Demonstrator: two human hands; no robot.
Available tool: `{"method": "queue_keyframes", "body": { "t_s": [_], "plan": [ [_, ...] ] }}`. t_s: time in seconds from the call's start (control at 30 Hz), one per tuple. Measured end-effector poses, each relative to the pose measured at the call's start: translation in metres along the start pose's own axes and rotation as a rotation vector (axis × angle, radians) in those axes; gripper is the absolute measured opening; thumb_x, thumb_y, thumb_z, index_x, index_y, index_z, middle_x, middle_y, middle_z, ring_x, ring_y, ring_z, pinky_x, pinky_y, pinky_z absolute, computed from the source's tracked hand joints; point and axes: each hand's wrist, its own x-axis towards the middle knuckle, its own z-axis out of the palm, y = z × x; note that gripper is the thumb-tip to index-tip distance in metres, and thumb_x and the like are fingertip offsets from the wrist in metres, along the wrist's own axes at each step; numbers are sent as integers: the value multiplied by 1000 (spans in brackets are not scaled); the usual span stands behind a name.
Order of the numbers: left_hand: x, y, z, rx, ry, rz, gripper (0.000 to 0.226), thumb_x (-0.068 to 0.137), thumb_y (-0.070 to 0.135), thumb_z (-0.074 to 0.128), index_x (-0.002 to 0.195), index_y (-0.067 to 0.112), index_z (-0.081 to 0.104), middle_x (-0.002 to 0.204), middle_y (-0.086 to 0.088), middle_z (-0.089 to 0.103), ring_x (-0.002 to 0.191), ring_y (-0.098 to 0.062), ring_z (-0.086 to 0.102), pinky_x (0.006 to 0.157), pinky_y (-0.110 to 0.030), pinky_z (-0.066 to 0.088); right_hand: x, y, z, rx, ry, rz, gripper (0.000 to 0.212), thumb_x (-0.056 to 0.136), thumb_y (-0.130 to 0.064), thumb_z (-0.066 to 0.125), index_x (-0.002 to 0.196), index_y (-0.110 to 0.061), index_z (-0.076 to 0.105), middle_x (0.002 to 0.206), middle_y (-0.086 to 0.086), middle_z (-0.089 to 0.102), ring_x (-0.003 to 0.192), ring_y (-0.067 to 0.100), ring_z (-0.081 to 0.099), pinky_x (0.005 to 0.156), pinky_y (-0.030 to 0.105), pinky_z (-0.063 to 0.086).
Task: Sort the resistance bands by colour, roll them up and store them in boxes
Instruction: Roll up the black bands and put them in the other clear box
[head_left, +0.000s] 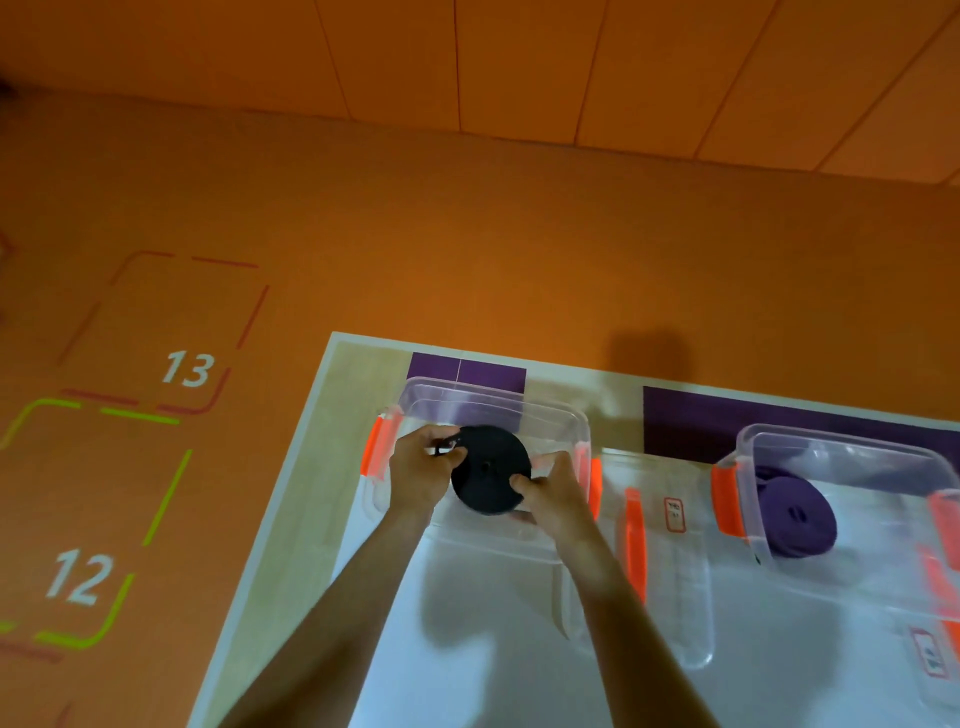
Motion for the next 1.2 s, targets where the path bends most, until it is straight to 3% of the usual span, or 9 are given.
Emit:
{"method": "queue_keyframes", "body": {
  "t_s": [0.13, 0.27, 0.47, 0.63, 0.73, 0.87, 0.93, 1.1, 1.2],
  "plan": [
    [19, -11, 12, 87, 0, -29, 26, 88, -10, 75, 111, 2, 77, 107, -14, 76, 108, -36, 71, 104, -52, 56, 15, 3, 2, -2, -78, 95, 28, 102, -4, 58, 122, -12, 40, 121, 11, 56, 105, 32, 70, 73, 40, 66],
    [33, -17, 22, 129, -26, -65, 29, 88, -10, 74, 115, 1, 76, 110, -14, 76, 109, -35, 70, 107, -50, 55, 27, 5, 3, -36, -82, 144, 25, 105, -7, 52, 127, -14, 41, 125, 11, 56, 113, 34, 66, 75, 46, 66],
    [48, -15, 34, 308, -38, -75, 29, 95, 3, 74, 123, 4, 73, 124, -15, 73, 118, -34, 67, 110, -46, 53, 38, 9, 11, -57, -127, 187, 12, 106, -7, 52, 114, -14, 46, 108, 6, 56, 96, 27, 66, 78, 51, 66],
    [51, -12, 38, 382, -27, -58, 30, 94, 5, 76, 124, 2, 72, 124, -15, 73, 118, -33, 68, 110, -42, 52, 41, 12, 19, -147, -89, 212, 27, 104, -10, 60, 125, -12, 44, 124, 13, 55, 103, 32, 66, 71, 44, 67],
    [50, -10, 37, 461, -47, -16, 32, 97, 9, 73, 129, 5, 70, 130, -13, 71, 123, -30, 66, 114, -36, 48, 40, 11, 22, -204, -55, 203, 38, 104, -13, 61, 138, -6, 45, 129, 14, 56, 115, 36, 65, 81, 47, 66],
    [44, -3, 34, 523, -81, 37, 33, 102, 8, 65, 135, 9, 66, 136, -12, 69, 127, -29, 64, 117, -35, 44, 30, 7, 20, -367, -29, 52, 46, 100, -17, 62, 142, -2, 50, 121, 12, 58, 104, 27, 60, 84, 38, 60],
    [35, -1, 28, 564, -94, 80, 39, 102, 5, 63, 140, 11, 63, 138, -11, 67, 128, -28, 63, 116, -33, 44, 17, 3, 17, -444, 24, -55, 45, 99, -18, 62, 142, -6, 53, 130, 13, 63, 103, 23, 58, 81, 31, 52],
    [-1, 4, 6, 670, -103, 204, 38, 105, 12, 60, 143, 15, 62, 139, -8, 67, 126, -25, 64, 113, -33, 48, -42, -2, 7, -481, 174, -294, 35, 101, -18, 59, 136, -21, 61, 133, 2, 65, 109, 16, 63, 83, 24, 52],
    [-36, 11, -8, 870, -90, 429, 34, 105, 13, 55, 137, 21, 66, 131, -3, 70, 116, -21, 67, 97, -30, 54, -83, 6, -9, -604, 252, -417, 30, 101, -24, 60, 131, -29, 64, 132, -6, 65, 112, 15, 65, 89, 29, 55]
  ]
}}
